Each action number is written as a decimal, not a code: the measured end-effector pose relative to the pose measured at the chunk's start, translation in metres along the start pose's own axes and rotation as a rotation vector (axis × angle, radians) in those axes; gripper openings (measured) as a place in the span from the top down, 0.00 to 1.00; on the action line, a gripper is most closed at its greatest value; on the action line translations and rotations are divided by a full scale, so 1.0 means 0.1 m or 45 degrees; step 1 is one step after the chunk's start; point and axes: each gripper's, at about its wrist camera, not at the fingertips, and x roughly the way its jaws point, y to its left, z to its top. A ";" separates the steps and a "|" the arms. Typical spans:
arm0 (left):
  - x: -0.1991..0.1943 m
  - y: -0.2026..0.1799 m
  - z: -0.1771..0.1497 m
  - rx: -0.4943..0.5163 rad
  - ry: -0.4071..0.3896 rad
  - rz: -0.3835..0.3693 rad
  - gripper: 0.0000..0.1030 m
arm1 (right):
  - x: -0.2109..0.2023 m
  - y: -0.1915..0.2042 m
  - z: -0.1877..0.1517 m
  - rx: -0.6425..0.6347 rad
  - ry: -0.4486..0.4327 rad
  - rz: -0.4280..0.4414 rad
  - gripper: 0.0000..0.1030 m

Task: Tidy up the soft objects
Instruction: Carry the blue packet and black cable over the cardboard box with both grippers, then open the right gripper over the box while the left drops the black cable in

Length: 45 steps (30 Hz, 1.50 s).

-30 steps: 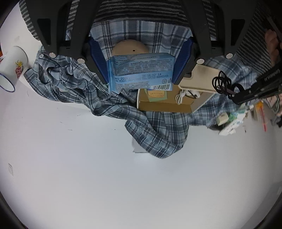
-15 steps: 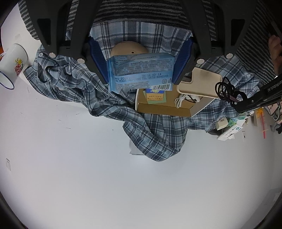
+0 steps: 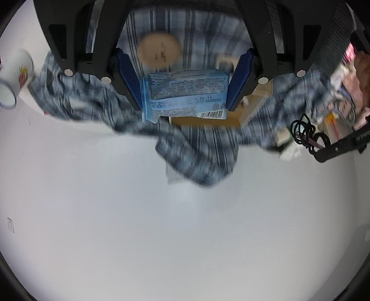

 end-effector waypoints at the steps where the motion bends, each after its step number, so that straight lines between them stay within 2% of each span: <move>1: 0.01 0.01 0.06 0.000 -0.013 0.000 0.94 | 0.01 0.00 0.11 0.004 -0.028 0.006 0.32; 11: 0.52 -0.05 0.63 -0.010 -0.091 -0.019 0.94 | 0.23 0.22 1.17 -0.084 -0.270 -0.045 0.32; 17: 0.72 -0.03 0.70 -0.010 -0.103 -0.012 0.94 | 0.52 0.22 1.42 -0.026 -0.301 -0.012 0.32; 22: 0.85 -0.02 0.66 0.011 -0.078 -0.014 0.94 | 0.74 0.18 1.39 0.005 -0.277 0.007 0.32; 30: 1.26 0.02 0.38 0.015 0.036 -0.016 0.94 | 1.00 0.21 1.17 -0.046 -0.247 -0.014 0.32; 34: 1.50 0.06 0.22 0.006 0.132 -0.008 0.94 | 1.28 0.16 1.07 -0.032 -0.157 0.006 0.32; 37: 1.74 0.18 0.05 -0.033 0.250 -0.021 0.94 | 1.54 0.12 0.96 -0.037 -0.073 -0.002 0.32; 45: 2.23 0.40 -0.34 -0.099 0.454 -0.040 0.94 | 2.21 0.12 0.56 -0.048 0.166 -0.019 0.32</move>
